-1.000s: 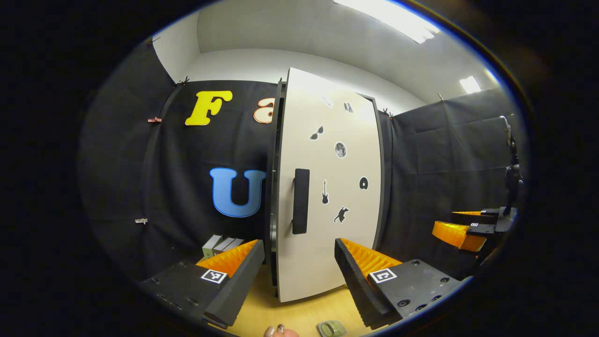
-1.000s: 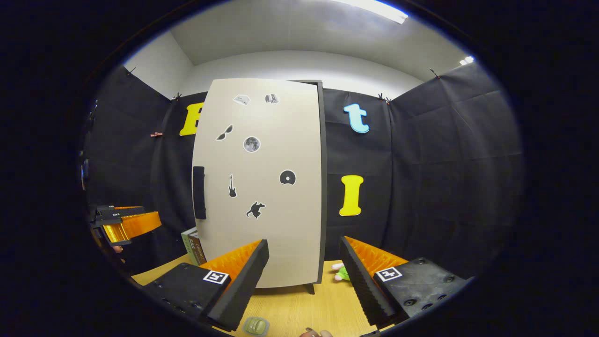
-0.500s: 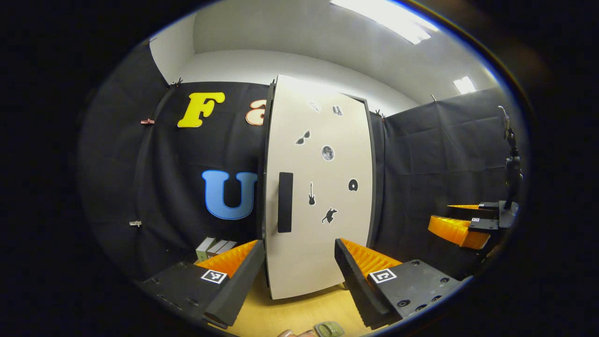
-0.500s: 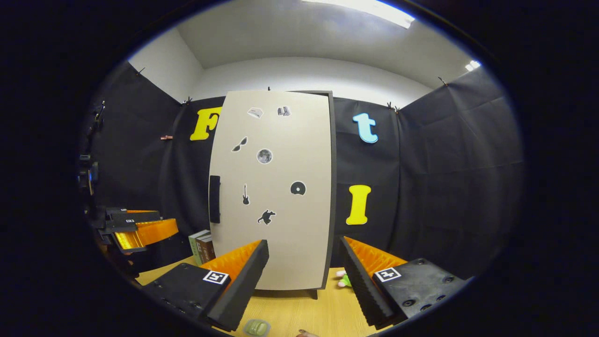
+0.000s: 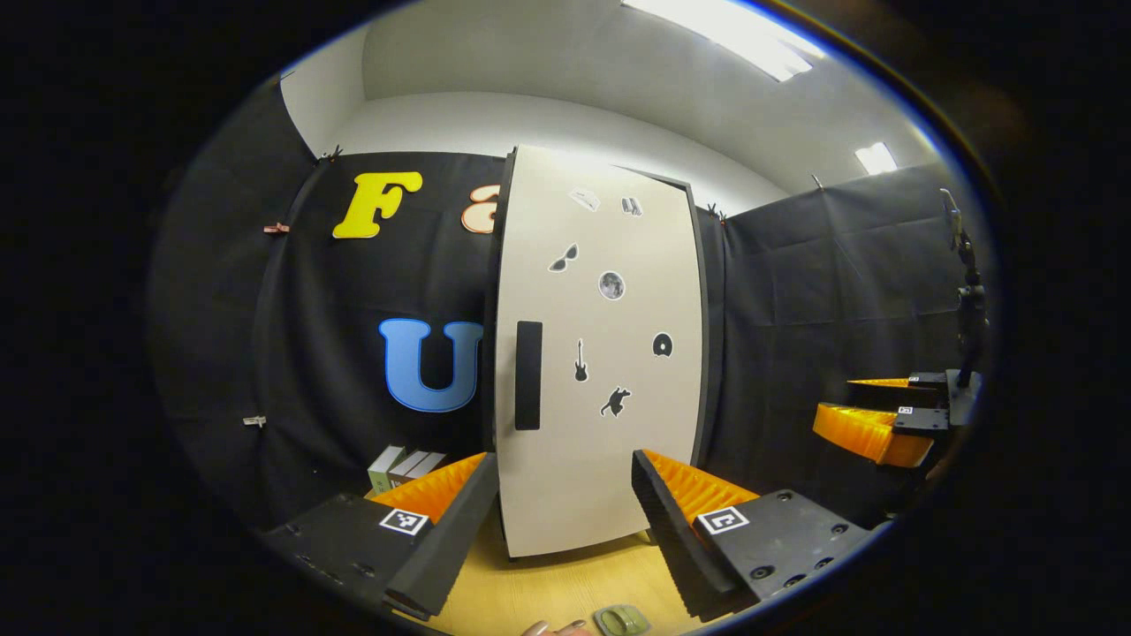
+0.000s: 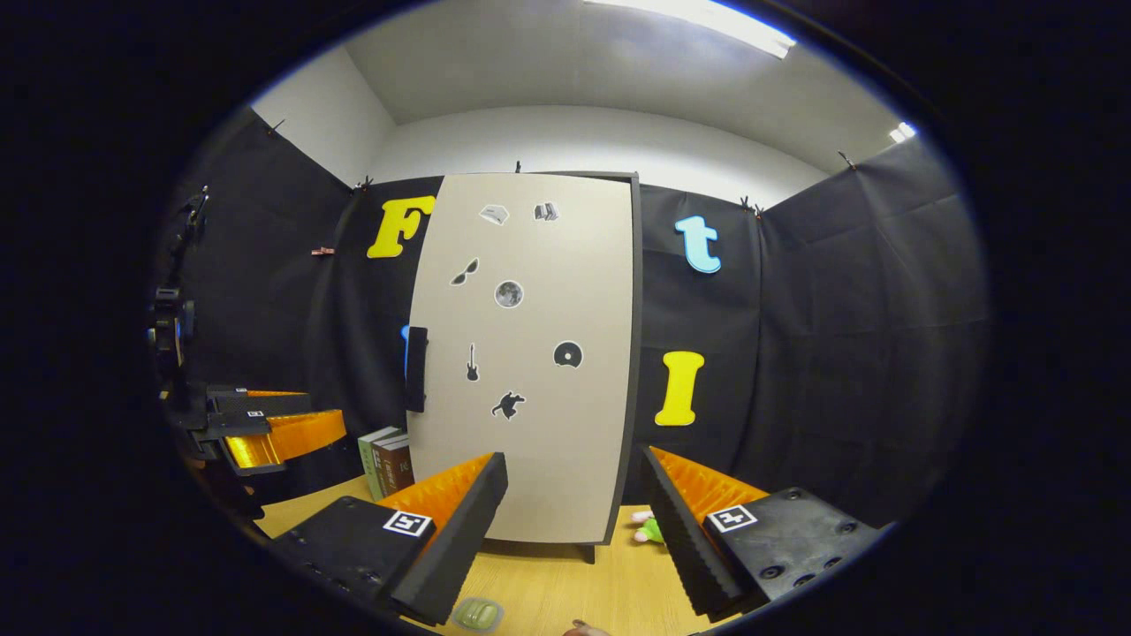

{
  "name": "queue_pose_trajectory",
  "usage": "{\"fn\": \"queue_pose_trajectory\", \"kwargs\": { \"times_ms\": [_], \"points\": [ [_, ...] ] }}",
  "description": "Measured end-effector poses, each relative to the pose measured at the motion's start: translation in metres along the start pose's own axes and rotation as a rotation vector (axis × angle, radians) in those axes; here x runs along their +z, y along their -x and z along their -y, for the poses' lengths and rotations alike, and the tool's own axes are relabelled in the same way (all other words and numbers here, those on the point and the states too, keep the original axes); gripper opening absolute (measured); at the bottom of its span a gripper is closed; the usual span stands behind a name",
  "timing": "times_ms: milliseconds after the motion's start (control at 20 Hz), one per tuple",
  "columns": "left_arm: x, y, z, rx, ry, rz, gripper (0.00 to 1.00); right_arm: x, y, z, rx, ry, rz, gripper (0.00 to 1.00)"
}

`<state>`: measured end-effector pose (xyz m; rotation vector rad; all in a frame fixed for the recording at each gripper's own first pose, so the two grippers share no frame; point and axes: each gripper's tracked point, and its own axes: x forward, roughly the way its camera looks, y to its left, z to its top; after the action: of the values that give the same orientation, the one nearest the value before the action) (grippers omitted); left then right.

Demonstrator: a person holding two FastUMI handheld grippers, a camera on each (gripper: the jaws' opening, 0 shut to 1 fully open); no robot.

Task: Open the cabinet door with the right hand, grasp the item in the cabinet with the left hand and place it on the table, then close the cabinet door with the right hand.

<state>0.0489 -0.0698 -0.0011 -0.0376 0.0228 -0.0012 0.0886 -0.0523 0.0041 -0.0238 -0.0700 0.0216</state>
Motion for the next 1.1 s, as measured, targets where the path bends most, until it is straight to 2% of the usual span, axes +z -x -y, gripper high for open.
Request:
{"fn": "queue_pose_trajectory", "kwargs": {
  "times_ms": [300, 350, 400, 550, 1100],
  "points": [
    [0.000, -0.001, 0.002, -0.003, 0.001, 0.000, 0.94, 0.000, 0.002, 0.002, 0.004, 0.005, -0.010, 0.97],
    [-0.001, -0.001, 0.002, -0.002, 0.000, 0.000, 0.95, 0.000, 0.003, 0.002, 0.004, 0.005, -0.011, 1.00],
    [-0.001, -0.001, 0.002, -0.004, 0.001, -0.001, 0.95, -0.001, 0.003, 0.003, 0.004, 0.007, -0.014, 0.97],
    [-0.001, -0.002, 0.003, -0.002, 0.004, -0.008, 0.94, -0.003, 0.003, 0.002, 0.013, 0.007, -0.021, 0.97],
    [0.005, 0.004, 0.001, 0.040, 0.003, -0.004, 0.95, -0.002, -0.011, -0.014, 0.092, -0.005, -0.029, 0.97]
  ]
}}
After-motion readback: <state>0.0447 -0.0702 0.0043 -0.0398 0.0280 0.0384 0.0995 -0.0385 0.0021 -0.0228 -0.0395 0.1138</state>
